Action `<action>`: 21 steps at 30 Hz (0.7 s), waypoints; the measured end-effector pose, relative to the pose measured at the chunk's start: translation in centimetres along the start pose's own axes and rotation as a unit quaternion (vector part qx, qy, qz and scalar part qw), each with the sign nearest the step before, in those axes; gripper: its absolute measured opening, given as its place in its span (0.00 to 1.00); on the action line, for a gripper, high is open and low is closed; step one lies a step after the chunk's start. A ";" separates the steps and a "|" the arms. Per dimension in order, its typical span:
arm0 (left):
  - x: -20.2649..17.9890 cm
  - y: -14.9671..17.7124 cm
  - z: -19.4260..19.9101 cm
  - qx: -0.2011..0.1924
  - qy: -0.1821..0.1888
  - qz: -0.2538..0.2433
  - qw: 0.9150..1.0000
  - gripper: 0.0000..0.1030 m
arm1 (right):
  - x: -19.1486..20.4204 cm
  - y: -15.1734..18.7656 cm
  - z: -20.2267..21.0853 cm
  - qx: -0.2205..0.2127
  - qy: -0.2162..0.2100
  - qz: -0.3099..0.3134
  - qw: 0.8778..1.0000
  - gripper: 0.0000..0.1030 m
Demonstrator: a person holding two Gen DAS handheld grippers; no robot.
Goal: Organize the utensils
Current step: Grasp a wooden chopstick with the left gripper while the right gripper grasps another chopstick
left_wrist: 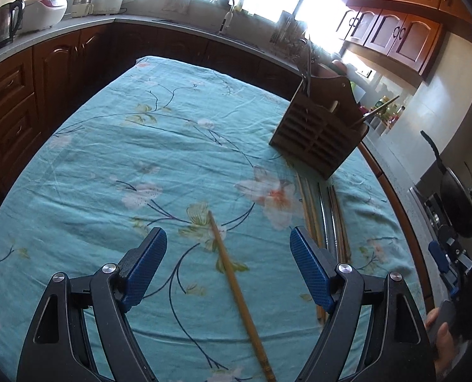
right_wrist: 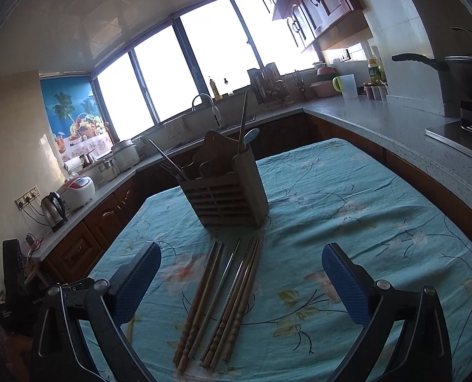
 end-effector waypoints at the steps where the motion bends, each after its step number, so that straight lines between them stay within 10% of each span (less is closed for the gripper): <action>1: -0.1 0.2 -0.1 0.003 -0.001 -0.003 1.000 0.79 | 0.0 0.2 -0.2 0.005 0.000 0.000 1.000 0.99; 14: -0.8 0.9 -2.3 0.045 -0.024 -0.032 0.998 0.77 | -0.1 1.2 -2.1 0.039 0.002 0.004 0.999 0.98; 21: -1.2 1.9 -5.3 0.096 -0.017 -0.052 0.994 0.39 | 0.3 1.6 -4.5 0.075 0.003 0.007 0.997 0.78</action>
Point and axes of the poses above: each gripper's, at about its wrist camera, not at the fingertips, and z roughly against the way its jaws point, x to its left, y to its underside, the point moved 4 cm from there along -z, roughly the way its jaws point, and after that the axes turned 3 degrees about -y, right-handed, at the moved point
